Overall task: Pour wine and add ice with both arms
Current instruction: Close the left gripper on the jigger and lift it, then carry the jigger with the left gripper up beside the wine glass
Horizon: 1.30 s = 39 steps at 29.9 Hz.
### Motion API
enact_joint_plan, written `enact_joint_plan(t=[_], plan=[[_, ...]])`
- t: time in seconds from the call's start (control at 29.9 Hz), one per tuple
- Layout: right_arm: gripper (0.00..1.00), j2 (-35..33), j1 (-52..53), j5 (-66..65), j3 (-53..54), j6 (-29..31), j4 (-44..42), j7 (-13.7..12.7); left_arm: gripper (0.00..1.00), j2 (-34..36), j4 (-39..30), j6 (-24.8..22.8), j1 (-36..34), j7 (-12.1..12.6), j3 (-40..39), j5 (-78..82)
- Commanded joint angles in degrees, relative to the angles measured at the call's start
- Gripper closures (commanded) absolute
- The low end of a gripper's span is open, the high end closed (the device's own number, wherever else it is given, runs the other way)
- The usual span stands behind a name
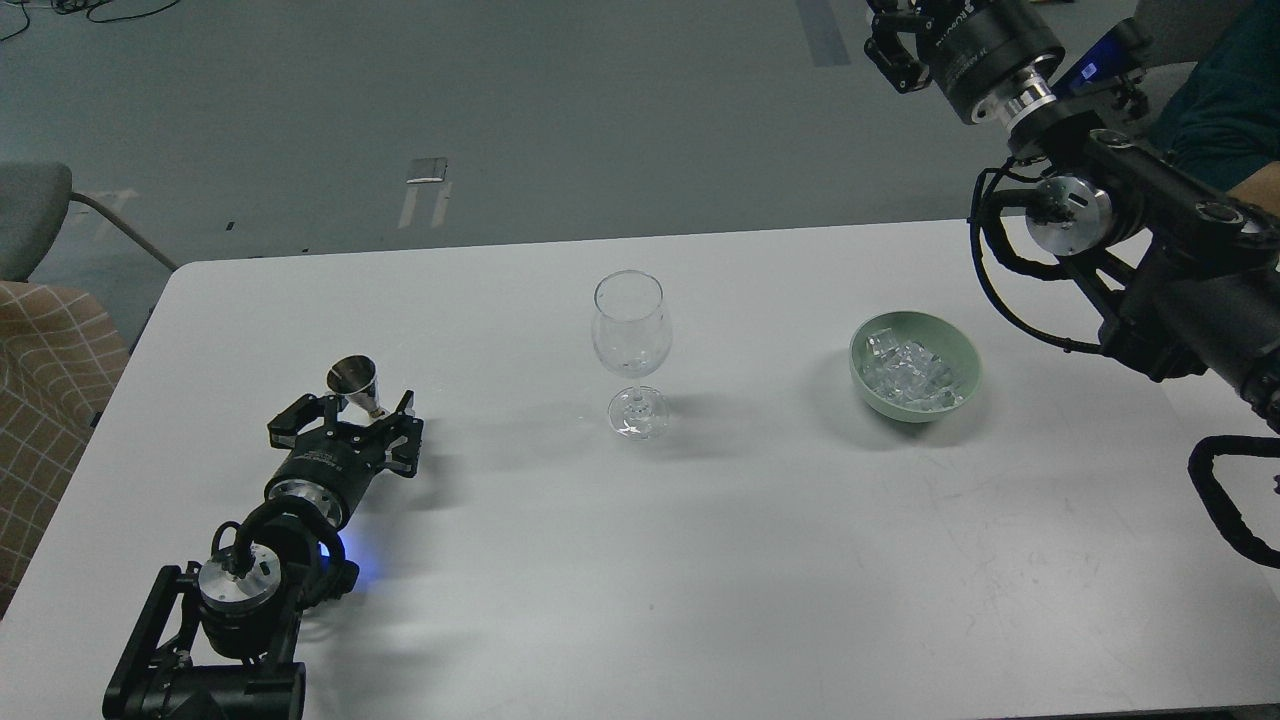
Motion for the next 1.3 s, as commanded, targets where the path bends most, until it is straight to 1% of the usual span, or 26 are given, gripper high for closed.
enact_joint_plan(t=[0.0,0.07,0.13,0.17,0.2,0.33,0.4,0.5,0.57,0.64,0.87,0.94,0.97,1.07,1.1,1.27], plan=[[0.00,0.07,-0.01,0.00,0.00,0.08,0.00,0.00,0.53,0.12,0.20,-0.12,-0.10,-0.12,0.00,0.01],[0.00,0.07,0.07,0.00,0.00,0.08,0.08,0.00,0.59,0.03,0.29,-0.38,-0.28,-0.12,0.00,0.01],[0.00,0.07,0.07,0.00,0.00,-0.01,0.09,0.00,0.63,0.03,0.29,-0.38,-0.28,-0.12,0.00,0.10],[0.00,0.07,0.07,0.00,0.00,0.08,0.09,0.00,0.68,0.03,0.29,-0.47,-0.19,-0.12,0.00,0.10],[0.00,0.07,0.07,0.00,0.00,-0.01,0.09,0.00,0.71,0.03,0.29,-0.47,-0.28,-0.12,0.00,0.10],[0.00,-0.02,0.07,0.00,0.00,-0.01,0.09,0.00,0.79,-0.23,0.29,-1.35,-0.28,-0.12,-0.09,0.01],[0.00,-0.02,0.07,0.00,0.00,-0.01,0.09,0.00,0.81,-0.32,0.29,-1.52,-0.28,-0.11,-0.09,0.01],[0.00,-0.02,0.07,0.00,0.00,-0.01,0.00,0.00,0.92,-0.41,0.29,-1.87,-0.28,-0.46,-0.18,0.01],[0.00,-0.02,-0.01,0.00,0.00,-0.01,0.00,0.00,0.92,-0.41,0.29,-2.05,-0.28,-1.43,-0.09,0.01],[0.00,-0.02,0.07,0.00,0.00,-0.01,0.08,0.00,0.92,-0.41,0.29,-2.14,-0.36,-1.70,-0.18,0.01],[0.00,-0.02,0.07,0.00,0.00,-0.27,0.00,0.00,0.93,-0.58,-1.47,-2.84,-0.98,-1.61,-0.18,-0.25],[0.00,-0.02,-0.01,0.00,0.00,-0.27,0.00,0.00,0.95,-0.58,-4.35,-2.14,-1.77,-1.26,-0.18,-0.25],[0.00,-0.02,-0.01,0.00,0.00,-0.27,0.00,0.00,0.95,-0.58,-4.37,-2.14,-1.77,-1.26,-0.18,-0.25],[0.00,-0.02,-0.01,0.00,0.00,-0.27,0.00,0.00,0.95,-0.50,-8.76,-0.04,-2.12,-0.73,-0.09,-0.25],[0.00,0.07,-0.01,0.00,0.00,-0.27,0.00,0.00,0.95,-0.58,-10.59,1.62,-2.64,-0.64,0.08,-0.25],[0.00,0.07,-0.01,0.00,0.00,-0.27,0.00,0.00,0.95,-0.06,-14.64,5.59,-4.31,-0.38,3.42,-0.16]])
